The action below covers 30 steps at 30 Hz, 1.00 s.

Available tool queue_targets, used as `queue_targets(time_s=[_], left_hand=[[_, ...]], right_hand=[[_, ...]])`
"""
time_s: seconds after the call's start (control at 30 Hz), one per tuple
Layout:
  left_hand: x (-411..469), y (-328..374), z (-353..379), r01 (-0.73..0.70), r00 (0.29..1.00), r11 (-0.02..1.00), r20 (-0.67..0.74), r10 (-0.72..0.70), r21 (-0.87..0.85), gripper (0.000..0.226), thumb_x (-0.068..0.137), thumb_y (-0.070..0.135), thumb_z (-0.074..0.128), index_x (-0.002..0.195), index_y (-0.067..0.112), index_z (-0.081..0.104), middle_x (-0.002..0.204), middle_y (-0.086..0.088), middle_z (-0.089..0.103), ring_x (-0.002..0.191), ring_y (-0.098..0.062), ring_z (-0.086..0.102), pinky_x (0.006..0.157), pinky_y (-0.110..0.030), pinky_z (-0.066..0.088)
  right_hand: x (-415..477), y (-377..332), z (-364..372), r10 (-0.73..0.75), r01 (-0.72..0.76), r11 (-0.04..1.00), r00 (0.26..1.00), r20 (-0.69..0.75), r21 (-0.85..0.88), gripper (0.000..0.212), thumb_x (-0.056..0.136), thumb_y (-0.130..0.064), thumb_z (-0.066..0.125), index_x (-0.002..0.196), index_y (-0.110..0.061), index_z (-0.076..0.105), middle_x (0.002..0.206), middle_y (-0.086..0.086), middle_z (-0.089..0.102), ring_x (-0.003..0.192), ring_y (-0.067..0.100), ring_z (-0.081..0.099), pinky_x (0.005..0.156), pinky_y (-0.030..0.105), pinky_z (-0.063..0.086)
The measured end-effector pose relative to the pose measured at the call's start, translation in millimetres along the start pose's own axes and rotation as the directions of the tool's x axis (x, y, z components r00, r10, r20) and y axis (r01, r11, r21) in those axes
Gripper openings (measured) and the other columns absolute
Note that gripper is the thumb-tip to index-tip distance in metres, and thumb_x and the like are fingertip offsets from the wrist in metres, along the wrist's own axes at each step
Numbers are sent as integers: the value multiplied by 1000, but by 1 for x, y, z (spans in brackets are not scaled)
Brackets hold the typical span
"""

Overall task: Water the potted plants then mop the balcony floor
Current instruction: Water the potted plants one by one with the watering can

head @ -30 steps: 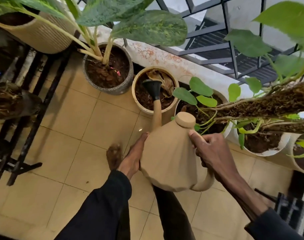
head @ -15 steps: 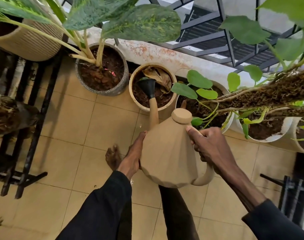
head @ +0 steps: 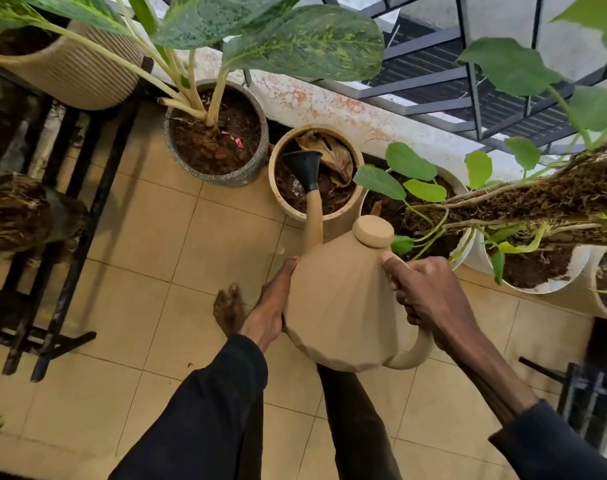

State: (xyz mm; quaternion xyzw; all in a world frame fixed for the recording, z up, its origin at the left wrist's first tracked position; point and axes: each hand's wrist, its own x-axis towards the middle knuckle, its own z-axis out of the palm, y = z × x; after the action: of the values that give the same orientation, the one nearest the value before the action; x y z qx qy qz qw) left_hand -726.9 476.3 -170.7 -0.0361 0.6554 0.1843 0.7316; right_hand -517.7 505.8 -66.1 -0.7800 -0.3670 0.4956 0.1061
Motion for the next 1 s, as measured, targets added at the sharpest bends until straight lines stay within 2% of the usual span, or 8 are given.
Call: queue_targets(time_s=[0.3,0.4,0.47,0.57,0.7,1.0], left_hand=[[-1,0,2,-52,997,999,-57,53,15,46,89,61,62,111,21,70,98,-8,77,83,-20,71,64,-29,52],[0,0,0,-81,995,996,-63,83,31,47,91,60,60,115,21,69,101,-9,76,87,-22,70,67,-30,52],[0,-1,-1,-99,993,994,-66,101,42,49,91,62,60,119,23,67,103,-8,75,94,-24,69,72,-33,53],[2,-3,-3,-112,990,993,-78,115,39,52,88,65,61,125,28,65,110,-8,74,104,-27,67,87,-40,55],[4,-3,-5,-128,988,990,-84,132,51,57,86,67,62,129,31,63,115,-7,71,108,-28,65,99,-47,52],[8,-6,-10,-217,973,976,-72,219,31,62,81,69,68,130,33,65,120,-4,72,112,-26,65,99,-47,53]], right_hand=[[-1,5,0,7,-7,1000,1000,5,21,55,100,-43,65,54,-12,60,45,-2,47,38,13,37,46,27,34],[0,8,2,32,-32,999,999,16,31,55,100,-43,65,55,-12,59,43,-3,45,36,12,35,46,26,34],[1,10,3,38,-39,999,999,22,29,55,100,-42,64,54,-12,58,42,-4,44,35,12,34,46,26,33],[0,13,3,38,-39,999,999,28,29,56,101,-41,64,53,-13,57,41,-4,44,34,12,34,46,26,33],[1,15,4,54,-56,997,998,45,47,56,101,-41,63,53,-13,56,41,-5,42,34,12,34,46,26,32],[0,20,3,2,-7,997,997,78,72,57,104,-38,62,54,-12,55,40,-7,42,37,13,35,51,29,33]])
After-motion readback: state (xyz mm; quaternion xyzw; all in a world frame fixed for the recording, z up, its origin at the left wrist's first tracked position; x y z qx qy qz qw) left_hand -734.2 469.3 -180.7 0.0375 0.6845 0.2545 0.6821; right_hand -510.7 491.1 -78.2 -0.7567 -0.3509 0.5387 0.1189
